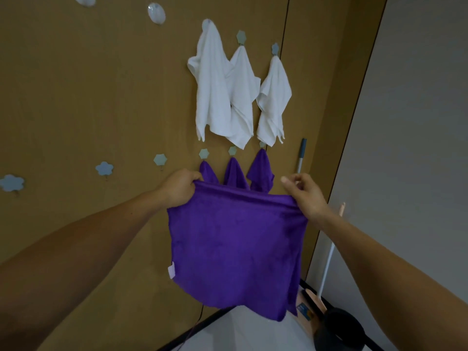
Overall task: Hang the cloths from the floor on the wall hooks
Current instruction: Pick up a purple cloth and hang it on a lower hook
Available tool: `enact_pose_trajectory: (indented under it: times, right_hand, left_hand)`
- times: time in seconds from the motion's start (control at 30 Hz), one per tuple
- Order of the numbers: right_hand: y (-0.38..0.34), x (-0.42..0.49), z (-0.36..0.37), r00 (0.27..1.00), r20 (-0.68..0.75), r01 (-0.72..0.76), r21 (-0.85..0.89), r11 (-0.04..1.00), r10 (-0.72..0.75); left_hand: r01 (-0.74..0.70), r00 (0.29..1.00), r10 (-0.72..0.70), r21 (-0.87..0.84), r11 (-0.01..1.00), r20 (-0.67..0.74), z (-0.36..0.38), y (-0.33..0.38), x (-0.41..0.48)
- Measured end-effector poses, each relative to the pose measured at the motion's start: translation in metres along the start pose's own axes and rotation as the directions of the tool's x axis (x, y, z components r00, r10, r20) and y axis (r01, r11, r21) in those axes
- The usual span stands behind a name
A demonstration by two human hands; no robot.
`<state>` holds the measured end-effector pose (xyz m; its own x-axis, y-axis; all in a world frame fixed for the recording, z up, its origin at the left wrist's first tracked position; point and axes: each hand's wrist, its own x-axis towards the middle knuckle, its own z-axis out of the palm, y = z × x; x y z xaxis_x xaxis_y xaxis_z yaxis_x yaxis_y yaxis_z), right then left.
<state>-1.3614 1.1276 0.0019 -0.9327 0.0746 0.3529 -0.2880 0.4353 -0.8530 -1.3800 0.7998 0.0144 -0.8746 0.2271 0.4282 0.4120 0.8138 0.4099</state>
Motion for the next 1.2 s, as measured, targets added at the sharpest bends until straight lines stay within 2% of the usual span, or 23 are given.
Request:
enact_pose_trajectory:
  times: [0.07, 0.13, 0.2, 0.3, 0.37, 0.43, 0.47, 0.5, 0.53, 0.57, 0.6, 0.67, 0.7, 0.83, 0.93, 1.03, 1.13, 1.2]
  right_hand:
    - [-0.005, -0.007, 0.009, 0.973, 0.222, 0.093, -0.144, 0.985, -0.059]
    - [-0.009, -0.009, 0.021, 0.936, 0.346, 0.165, -0.256, 0.953, -0.069]
    - [-0.010, -0.006, 0.034, 0.938, 0.342, 0.161, -0.267, 0.950, -0.062]
    - [-0.002, 0.000, 0.046, 0.951, 0.292, 0.174, -0.255, 0.951, -0.096]
    - [0.000, 0.001, 0.050, 0.917, 0.385, 0.250, -0.343, 0.906, -0.107]
    - [0.002, 0.002, 0.056, 0.877, 0.473, 0.323, -0.454, 0.830, -0.083]
    - [0.004, 0.004, 0.060, 0.882, 0.460, 0.344, -0.479, 0.808, -0.103]
    - [0.008, 0.008, 0.065, 0.910, 0.387, 0.327, -0.451, 0.830, -0.148]
    - [0.011, 0.012, 0.069, 0.946, 0.272, 0.264, -0.332, 0.905, -0.176]
    - [0.013, 0.017, 0.073, 0.975, 0.168, 0.176, -0.159, 0.972, -0.149]
    - [0.015, 0.022, 0.076, 0.988, 0.122, 0.093, 0.007, 0.996, -0.093]
    - [0.018, 0.032, 0.083, 0.990, 0.142, -0.046, 0.214, 0.976, 0.016]
    - [0.019, 0.037, 0.087, 0.985, 0.169, -0.089, 0.266, 0.960, 0.045]
    - [0.022, 0.061, 0.104, 0.975, 0.220, -0.059, 0.305, 0.951, -0.010]
    - [0.018, 0.070, 0.114, 0.973, 0.222, -0.020, 0.371, 0.928, -0.068]
    - [0.010, 0.076, 0.126, 0.953, 0.297, -0.073, 0.405, 0.911, -0.055]
    - [0.005, 0.082, 0.139, 0.883, 0.460, -0.109, 0.405, 0.908, -0.099]
    - [0.003, 0.088, 0.151, 0.823, 0.557, -0.077, 0.302, 0.950, -0.111]
  left_hand:
    - [0.027, 0.995, -0.033, -0.063, 0.998, -0.094, -0.001, -0.008, -0.001]
    - [0.063, 0.988, -0.076, -0.095, 0.993, -0.134, -0.001, -0.015, -0.004]
    - [0.062, 0.988, -0.073, -0.080, 0.995, -0.137, -0.003, -0.024, -0.007]
    - [0.017, 0.999, -0.016, 0.030, 0.999, -0.037, -0.006, -0.040, -0.013]
    - [0.015, 1.000, -0.015, 0.094, 0.995, 0.000, -0.007, -0.046, -0.014]
    - [0.046, 0.998, -0.043, 0.088, 0.995, -0.043, -0.006, -0.048, -0.012]
    - [0.060, 0.995, -0.055, 0.070, 0.996, -0.078, -0.005, -0.048, -0.011]
    - [0.073, 0.991, -0.067, 0.045, 0.996, -0.112, -0.003, -0.047, -0.010]
    - [0.084, 0.987, -0.082, 0.008, 0.996, -0.136, -0.001, -0.046, -0.008]
    - [0.098, 0.984, -0.104, -0.045, 0.994, -0.148, 0.001, -0.045, -0.007]
    - [0.113, 0.980, -0.128, -0.106, 0.988, -0.152, 0.003, -0.043, -0.006]
    - [0.163, 0.971, -0.194, -0.209, 0.964, -0.139, 0.009, -0.038, -0.002]
    - [0.187, 0.967, -0.221, -0.235, 0.954, -0.128, 0.011, -0.036, 0.001]
    - [0.244, 0.958, -0.278, -0.317, 0.917, -0.068, 0.016, -0.033, 0.009]
    - [0.230, 0.962, -0.260, -0.263, 0.937, -0.083, 0.020, -0.032, 0.012]
    - [0.219, 0.960, -0.248, -0.203, 0.954, -0.131, 0.023, -0.031, 0.012]
    - [0.218, 0.950, -0.237, -0.108, 0.970, -0.205, 0.030, -0.030, 0.010]
    - [0.252, 0.931, -0.259, -0.061, 0.966, -0.258, 0.034, -0.034, 0.010]
